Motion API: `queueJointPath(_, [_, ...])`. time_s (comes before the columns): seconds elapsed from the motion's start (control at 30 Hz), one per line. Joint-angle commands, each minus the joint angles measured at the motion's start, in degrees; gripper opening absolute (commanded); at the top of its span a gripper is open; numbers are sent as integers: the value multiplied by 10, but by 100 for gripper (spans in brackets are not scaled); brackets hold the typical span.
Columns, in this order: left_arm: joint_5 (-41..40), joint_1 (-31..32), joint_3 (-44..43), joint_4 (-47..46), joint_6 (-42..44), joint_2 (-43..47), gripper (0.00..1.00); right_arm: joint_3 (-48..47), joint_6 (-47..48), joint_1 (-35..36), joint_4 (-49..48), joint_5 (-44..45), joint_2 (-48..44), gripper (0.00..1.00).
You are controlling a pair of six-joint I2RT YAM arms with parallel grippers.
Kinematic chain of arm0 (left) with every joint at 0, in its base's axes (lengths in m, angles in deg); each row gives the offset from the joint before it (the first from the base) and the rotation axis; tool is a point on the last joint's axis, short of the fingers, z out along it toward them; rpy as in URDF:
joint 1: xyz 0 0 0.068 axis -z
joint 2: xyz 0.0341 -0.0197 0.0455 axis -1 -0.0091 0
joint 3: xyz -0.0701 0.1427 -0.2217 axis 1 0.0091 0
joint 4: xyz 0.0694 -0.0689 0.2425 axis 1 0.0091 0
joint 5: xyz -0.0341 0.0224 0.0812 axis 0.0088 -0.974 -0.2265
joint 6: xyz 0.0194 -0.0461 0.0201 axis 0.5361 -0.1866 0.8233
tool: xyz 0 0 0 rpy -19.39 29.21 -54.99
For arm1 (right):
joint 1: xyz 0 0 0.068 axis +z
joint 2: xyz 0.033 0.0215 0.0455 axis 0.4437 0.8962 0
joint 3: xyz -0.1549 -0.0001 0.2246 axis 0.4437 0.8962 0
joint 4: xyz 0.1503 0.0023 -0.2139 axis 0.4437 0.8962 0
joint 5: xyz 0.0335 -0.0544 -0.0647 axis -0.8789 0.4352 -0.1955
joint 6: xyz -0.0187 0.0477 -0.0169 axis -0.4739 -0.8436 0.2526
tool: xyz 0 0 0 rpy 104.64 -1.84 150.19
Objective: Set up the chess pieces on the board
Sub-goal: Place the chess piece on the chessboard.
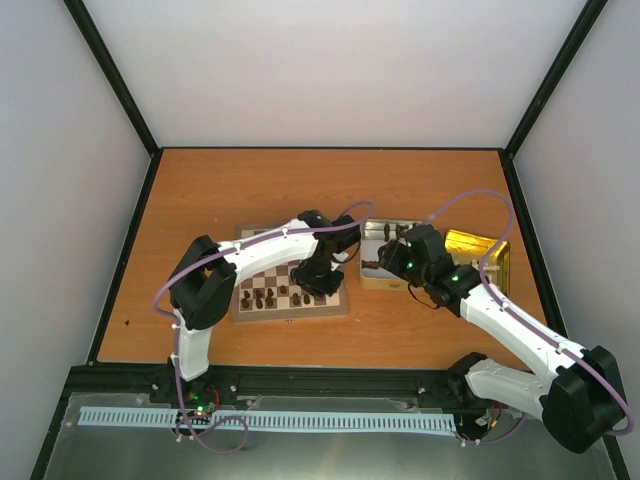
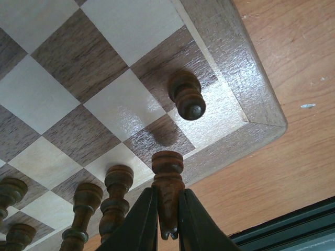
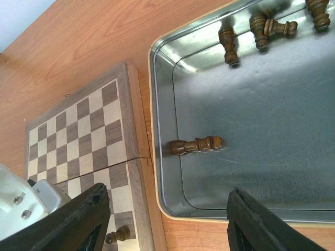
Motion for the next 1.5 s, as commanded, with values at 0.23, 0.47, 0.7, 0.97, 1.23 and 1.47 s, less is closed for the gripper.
queueJointPath(0.23, [-9,6,1,9,22,-7,9,5,0,-8,-6,8,5,62])
queueJointPath(0.47, [-8,6,9,5,24,-12,10,6,0,-8,-4,9,4,62])
queueJointPath(0.7, [-5,5,7,-1,27,-14,13,7,-1,-9,-5,8,4,62])
queueJointPath(0.97, [-6,6,0,-4,30,-21,15,7,-1,-9,-2,9,2,62])
queueJointPath(1.23, [4,5,-16,-8,32,-13,19,7,-2,-9,-2,5,3,61])
queueJointPath(1.47, [22,5,-31,-28,37,25,32,-3,6,-9,14,15,0,62])
